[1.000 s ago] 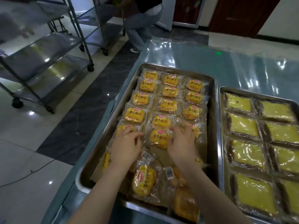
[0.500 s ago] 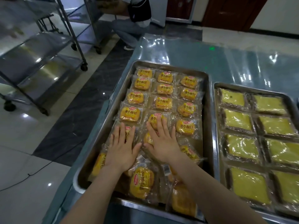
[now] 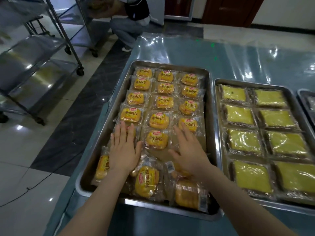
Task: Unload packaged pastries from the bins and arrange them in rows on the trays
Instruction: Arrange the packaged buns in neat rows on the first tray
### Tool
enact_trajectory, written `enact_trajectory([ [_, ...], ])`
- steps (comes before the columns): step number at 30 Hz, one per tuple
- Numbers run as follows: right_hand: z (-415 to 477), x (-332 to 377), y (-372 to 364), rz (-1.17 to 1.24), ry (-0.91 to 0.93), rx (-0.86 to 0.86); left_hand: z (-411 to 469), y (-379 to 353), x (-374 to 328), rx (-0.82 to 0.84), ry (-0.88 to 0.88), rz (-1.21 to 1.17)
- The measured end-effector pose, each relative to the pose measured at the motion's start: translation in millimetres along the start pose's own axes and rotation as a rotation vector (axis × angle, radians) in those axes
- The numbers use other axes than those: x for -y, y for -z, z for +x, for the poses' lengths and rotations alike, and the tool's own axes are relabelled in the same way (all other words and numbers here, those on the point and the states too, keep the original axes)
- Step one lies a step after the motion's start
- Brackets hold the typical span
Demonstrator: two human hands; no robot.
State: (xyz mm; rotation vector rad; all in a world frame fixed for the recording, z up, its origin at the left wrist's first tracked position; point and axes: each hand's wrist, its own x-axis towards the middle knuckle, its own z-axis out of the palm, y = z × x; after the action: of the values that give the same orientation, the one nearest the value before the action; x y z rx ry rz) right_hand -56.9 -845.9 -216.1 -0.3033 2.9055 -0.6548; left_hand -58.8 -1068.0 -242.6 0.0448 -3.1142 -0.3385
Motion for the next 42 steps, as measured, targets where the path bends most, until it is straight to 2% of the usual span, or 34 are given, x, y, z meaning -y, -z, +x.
enact_trajectory([
  [2, -19.5, -15.6, 7.9, 0.056, -0.113, -0.101, -7.3, 6.7, -3.7, -0.089, -0.065, -0.006],
  [4, -33.3, -23.1, 11.0, 0.046, -0.214, -0.122, -16.1, 11.5, -8.9, -0.123, -0.099, -0.057],
  [8, -32.7, -20.0, 12.2, -0.092, -0.281, 0.054, -31.1, 17.1, -27.4, 0.035, -0.152, -0.275],
  [10, -26.9, -16.4, 19.5, -0.088, -0.277, 0.038, -34.3, 13.9, -36.9, 0.123, -0.194, -0.266],
  [12, -23.5, -15.3, 27.5, -0.052, -0.220, -0.060, -33.4, 10.2, -44.0, 0.152, -0.192, -0.262],
  [16, -23.3, -18.7, 27.5, 0.086, -0.023, -0.287, -19.0, 10.3, -57.3, 0.053, -0.196, -0.269],
  [19, -17.8, -25.9, 20.5, -0.035, 0.142, -0.374, -0.9, 11.6, -70.4, 0.050, -0.253, -0.216],
  [20, -13.8, -29.4, 19.7, -0.091, 0.159, -0.321, 5.0, 11.0, -74.3, 0.059, -0.263, -0.190],
  [23, -2.9, -40.4, 18.6, -0.204, 0.132, -0.010, 17.9, 5.9, -81.3, 0.084, -0.242, -0.171],
  [24, -0.4, -44.5, 17.3, -0.220, 0.131, 0.029, 21.0, 3.5, -82.2, 0.084, -0.230, -0.169],
  [28, 10.8, -43.1, 13.5, -0.158, 0.081, -0.078, 31.1, -6.5, -80.8, 0.087, -0.218, -0.119],
  [34, 27.3, -41.3, -13.3, -0.299, -0.185, -0.030, 31.6, -24.0, -76.7, 0.221, -0.158, -0.054],
  [42, 33.7, -53.4, -19.1, -0.373, -0.037, 0.053, 30.3, -34.8, -74.2, 0.184, -0.152, -0.062],
])
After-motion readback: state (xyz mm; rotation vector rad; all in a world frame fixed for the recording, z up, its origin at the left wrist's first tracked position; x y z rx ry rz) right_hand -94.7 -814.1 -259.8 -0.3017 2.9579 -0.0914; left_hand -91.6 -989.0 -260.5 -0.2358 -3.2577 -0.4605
